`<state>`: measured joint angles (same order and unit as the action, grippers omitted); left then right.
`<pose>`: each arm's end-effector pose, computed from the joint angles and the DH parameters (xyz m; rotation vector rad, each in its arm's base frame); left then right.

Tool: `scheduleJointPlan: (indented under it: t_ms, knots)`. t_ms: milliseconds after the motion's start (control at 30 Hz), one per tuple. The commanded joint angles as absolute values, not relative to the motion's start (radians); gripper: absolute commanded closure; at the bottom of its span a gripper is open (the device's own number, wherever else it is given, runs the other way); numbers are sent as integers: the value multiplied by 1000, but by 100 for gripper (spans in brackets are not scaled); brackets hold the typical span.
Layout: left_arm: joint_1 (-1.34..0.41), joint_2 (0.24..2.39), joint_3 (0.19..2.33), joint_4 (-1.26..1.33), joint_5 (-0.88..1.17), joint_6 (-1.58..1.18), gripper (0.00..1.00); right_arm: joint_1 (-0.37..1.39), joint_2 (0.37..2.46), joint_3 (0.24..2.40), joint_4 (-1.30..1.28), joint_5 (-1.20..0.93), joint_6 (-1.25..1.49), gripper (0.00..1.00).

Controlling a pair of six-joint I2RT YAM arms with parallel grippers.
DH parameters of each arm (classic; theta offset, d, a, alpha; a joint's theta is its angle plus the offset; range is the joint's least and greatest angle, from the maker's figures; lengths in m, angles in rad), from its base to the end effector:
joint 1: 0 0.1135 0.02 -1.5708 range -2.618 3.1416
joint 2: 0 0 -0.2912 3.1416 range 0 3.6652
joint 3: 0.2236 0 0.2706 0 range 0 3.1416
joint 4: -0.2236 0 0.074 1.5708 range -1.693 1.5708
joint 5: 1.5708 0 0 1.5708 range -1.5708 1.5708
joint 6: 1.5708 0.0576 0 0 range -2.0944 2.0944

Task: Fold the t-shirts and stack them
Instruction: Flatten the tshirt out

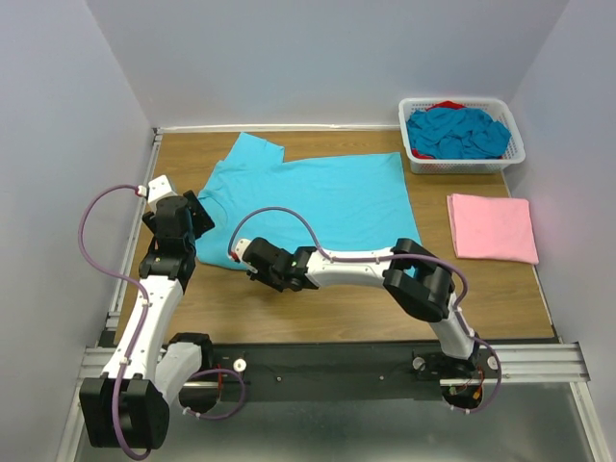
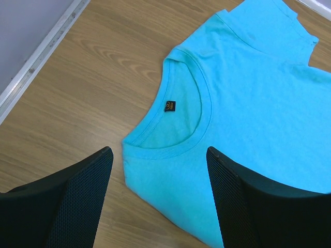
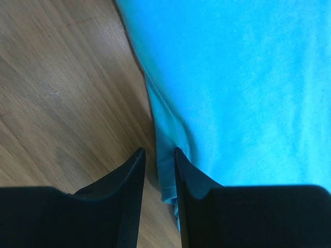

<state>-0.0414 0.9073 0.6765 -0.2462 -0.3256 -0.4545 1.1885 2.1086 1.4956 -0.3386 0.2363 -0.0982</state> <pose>0.2260 0.0091 0.2819 -0.6092 1.9269 0.0197 0.1972 0.4542 0.1550 -1.4179 2.0487 0.1603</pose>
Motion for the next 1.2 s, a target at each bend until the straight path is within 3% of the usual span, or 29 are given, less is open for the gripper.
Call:
scheduleJointPlan:
  t_ms: [0, 267, 467, 800, 1167]
  knots:
    - [-44, 914, 683, -219, -347, -443, 19, 1198, 2138, 1523, -348, 302, -107, 64]
    - [-44, 919, 686, -219, -345, -440, 19, 1198, 2158, 1532, -347, 344, -126, 67]
    - [-43, 920, 684, -219, -348, -442, 19, 1197, 2154, 1539, -348, 342, -135, 99]
    - [-43, 925, 684, -218, -350, -440, 19, 1177, 1994, 1572, -348, 282, -132, 99]
    - [-44, 946, 684, -213, -330, -430, 19, 875, 2021, 1609, -347, -47, 113, 99]
